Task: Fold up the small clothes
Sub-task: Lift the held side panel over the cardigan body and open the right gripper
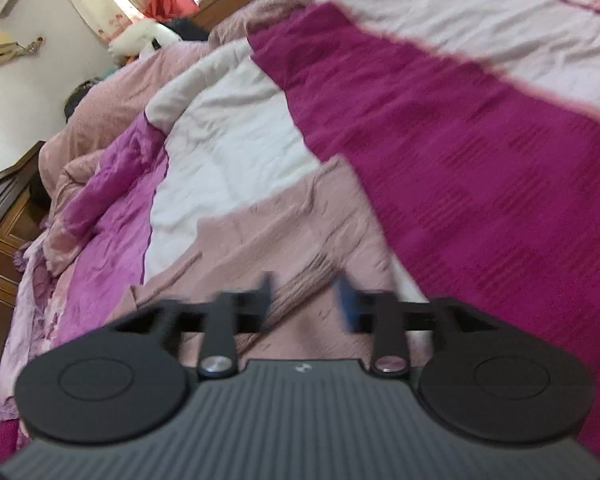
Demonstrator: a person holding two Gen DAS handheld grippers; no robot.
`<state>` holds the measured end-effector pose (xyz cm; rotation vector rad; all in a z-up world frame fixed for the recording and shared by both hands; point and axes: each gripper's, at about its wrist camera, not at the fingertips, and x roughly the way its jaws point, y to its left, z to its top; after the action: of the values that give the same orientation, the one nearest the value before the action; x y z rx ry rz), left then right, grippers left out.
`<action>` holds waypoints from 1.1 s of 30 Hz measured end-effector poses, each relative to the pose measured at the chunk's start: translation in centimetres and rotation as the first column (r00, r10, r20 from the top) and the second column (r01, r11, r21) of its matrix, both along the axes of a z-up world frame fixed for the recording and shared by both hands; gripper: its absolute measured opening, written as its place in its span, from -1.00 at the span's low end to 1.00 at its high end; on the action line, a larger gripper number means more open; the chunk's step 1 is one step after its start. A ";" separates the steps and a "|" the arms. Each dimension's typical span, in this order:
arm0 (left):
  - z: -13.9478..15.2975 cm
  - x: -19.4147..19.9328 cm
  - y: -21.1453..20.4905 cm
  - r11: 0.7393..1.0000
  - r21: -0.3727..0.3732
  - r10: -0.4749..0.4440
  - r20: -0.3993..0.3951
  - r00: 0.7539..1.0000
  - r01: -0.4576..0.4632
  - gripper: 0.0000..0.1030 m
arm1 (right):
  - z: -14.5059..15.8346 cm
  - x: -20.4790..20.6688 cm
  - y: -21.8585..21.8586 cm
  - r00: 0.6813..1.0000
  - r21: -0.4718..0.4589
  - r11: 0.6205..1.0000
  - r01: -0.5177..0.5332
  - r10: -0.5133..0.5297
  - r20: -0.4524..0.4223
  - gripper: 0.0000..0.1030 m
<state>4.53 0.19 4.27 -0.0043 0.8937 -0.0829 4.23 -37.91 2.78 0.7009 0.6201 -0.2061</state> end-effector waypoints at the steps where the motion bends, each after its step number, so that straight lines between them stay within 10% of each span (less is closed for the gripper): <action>1: 0.0 0.0 0.0 1.000 0.001 -0.002 0.000 1.000 0.002 0.22 | -0.1 0.2 0.2 1.000 0.000 1.000 -0.007 0.007 0.004 0.18; 9: -0.1 0.7 0.3 1.000 -0.012 0.009 0.007 1.000 -0.009 0.22 | -1.3 2.9 0.5 1.000 0.052 0.999 -0.007 0.007 0.004 0.13; 12: -0.1 0.8 0.4 1.000 -0.014 0.009 0.009 1.000 -0.009 0.22 | -1.1 3.7 0.5 1.000 0.058 0.998 -0.015 0.015 -0.004 -0.81; 20: 0.0 1.1 1.3 0.999 -0.043 0.026 0.018 1.000 -0.025 0.22 | 5.3 -1.2 1.8 0.976 -0.105 0.994 0.001 0.022 0.216 -0.80; 33: 0.8 0.2 1.1 1.000 -0.015 -0.004 0.022 1.000 0.004 0.22 | -1.4 -2.3 0.2 0.999 -0.070 0.997 0.029 -0.032 -0.030 -0.78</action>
<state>4.75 1.27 5.03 -0.0152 0.8716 -0.0934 1.92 -37.69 1.38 0.6416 0.6292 -0.2660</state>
